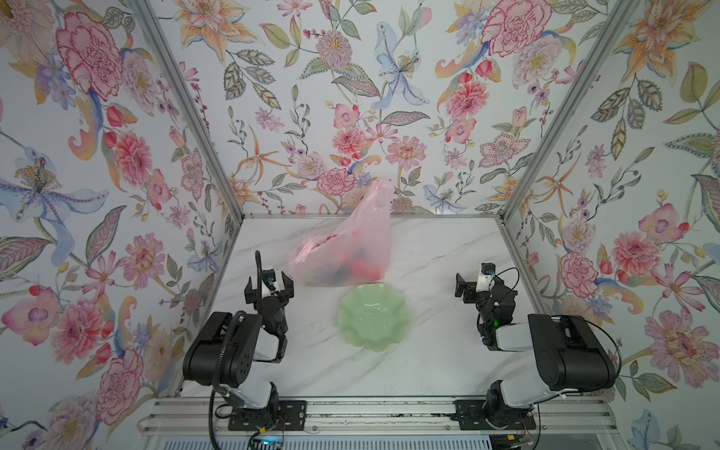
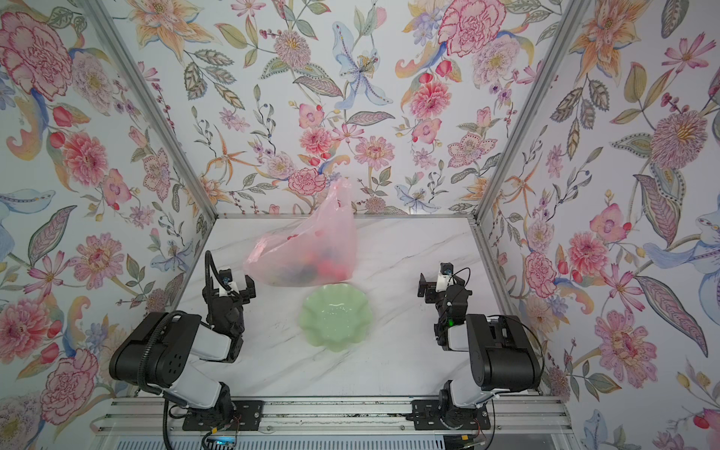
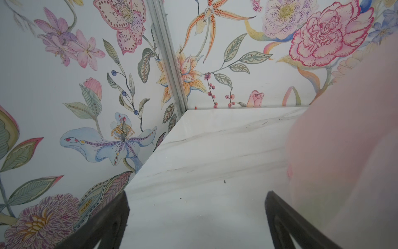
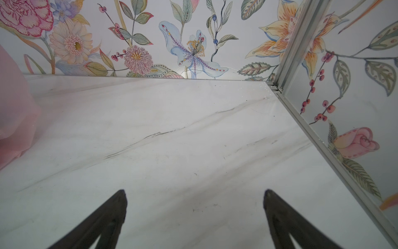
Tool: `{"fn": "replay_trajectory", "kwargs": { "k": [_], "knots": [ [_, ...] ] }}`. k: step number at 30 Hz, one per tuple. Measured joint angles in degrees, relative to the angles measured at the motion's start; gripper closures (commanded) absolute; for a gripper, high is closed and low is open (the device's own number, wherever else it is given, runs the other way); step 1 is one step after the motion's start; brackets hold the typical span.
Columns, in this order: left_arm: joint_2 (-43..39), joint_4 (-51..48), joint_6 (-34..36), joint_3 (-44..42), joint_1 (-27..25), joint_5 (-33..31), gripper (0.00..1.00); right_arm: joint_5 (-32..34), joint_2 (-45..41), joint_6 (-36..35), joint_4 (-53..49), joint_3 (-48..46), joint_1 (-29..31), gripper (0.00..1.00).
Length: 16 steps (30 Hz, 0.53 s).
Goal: Place the fruits into the plastic bag
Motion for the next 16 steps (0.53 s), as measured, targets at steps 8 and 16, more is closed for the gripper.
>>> {"fn": "replay_trajectory", "kwargs": {
  "k": [8, 16],
  "knots": [
    [0.0, 0.0, 0.0, 0.0, 0.0, 0.0, 0.00, 0.6, 0.0, 0.0, -0.2, 0.0, 0.0, 0.01],
    [0.0, 0.0, 0.0, 0.0, 0.0, 0.0, 0.01, 1.3, 0.0, 0.0, -0.8, 0.0, 0.3, 0.01]
  ]
}}
